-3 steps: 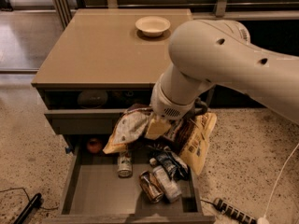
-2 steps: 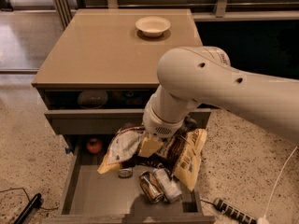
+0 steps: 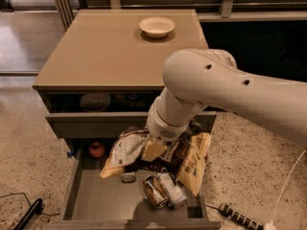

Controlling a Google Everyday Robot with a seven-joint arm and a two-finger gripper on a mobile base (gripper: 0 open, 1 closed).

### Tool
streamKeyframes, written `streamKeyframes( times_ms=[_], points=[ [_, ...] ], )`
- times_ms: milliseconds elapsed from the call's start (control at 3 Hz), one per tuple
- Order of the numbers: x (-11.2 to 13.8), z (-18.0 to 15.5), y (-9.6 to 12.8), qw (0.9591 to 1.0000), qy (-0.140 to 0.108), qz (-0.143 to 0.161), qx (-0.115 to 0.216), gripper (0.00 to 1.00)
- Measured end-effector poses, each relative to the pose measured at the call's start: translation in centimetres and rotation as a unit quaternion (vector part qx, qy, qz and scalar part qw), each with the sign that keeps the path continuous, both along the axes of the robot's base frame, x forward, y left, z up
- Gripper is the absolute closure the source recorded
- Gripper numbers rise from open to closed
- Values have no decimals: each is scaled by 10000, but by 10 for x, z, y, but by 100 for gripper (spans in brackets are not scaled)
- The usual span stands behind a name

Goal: Place brown chip bag into middle drawer

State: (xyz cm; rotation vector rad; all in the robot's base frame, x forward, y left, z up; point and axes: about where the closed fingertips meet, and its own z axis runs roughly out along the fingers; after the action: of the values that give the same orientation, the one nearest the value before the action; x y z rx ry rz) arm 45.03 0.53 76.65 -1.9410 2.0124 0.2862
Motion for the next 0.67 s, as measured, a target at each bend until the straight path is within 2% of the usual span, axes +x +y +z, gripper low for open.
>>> streamKeyframes(
  times_ms=[333,667],
  points=[
    [10,-29,20,9995,208,116,223,100],
    [23,-91,49,9962,697,311,420,100]
  ],
)
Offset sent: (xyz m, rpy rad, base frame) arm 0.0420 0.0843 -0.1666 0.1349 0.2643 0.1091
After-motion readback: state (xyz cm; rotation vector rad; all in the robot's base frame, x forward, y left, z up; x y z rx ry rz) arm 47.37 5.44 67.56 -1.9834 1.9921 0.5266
